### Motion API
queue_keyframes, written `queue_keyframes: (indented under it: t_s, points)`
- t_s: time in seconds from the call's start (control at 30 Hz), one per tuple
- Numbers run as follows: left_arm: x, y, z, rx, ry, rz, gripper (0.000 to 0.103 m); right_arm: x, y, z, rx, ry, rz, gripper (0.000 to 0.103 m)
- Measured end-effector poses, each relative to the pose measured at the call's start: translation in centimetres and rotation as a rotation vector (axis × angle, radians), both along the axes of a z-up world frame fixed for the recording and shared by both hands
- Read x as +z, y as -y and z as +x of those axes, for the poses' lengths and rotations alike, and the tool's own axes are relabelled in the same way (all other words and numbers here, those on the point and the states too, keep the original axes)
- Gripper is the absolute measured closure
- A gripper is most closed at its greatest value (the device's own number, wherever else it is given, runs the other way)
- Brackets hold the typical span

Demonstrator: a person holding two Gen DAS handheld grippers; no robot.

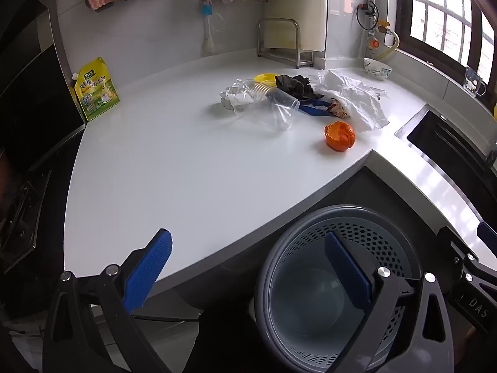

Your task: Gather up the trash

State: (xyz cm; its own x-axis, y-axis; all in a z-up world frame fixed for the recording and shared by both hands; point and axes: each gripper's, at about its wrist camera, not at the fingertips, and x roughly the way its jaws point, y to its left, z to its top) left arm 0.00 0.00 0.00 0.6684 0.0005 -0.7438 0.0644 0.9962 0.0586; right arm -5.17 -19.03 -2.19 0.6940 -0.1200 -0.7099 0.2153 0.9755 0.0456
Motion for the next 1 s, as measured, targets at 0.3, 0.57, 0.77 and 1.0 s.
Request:
queue_keyframes:
  t_s: [0.3, 0.57, 0.77, 1.0]
  points:
    - [0.02, 0.03, -0.03, -0.004, 0.000, 0.003, 0.006, 0.04, 0.01, -0.11, -0.001, 0.002, 0.000, 0.008]
    - [-0.21, 0.02, -0.09, -0.007, 0.004, 0.005, 0.006, 0.11, 0.12, -0.08, -0.003, 0.003, -0.006, 0.008]
    - [0.05, 0.24, -0.17, -0.006, 0.005, 0.007, 0.006, 0.15, 0.22, -0.33, -0.004, 0.011, -0.006, 0.008]
    - [0.03, 0.19, -0.23, -0.006, 0.007, 0.006, 0.006, 0.49, 0.31, -0.49, -0.002, 0.014, 0.001, 0.008]
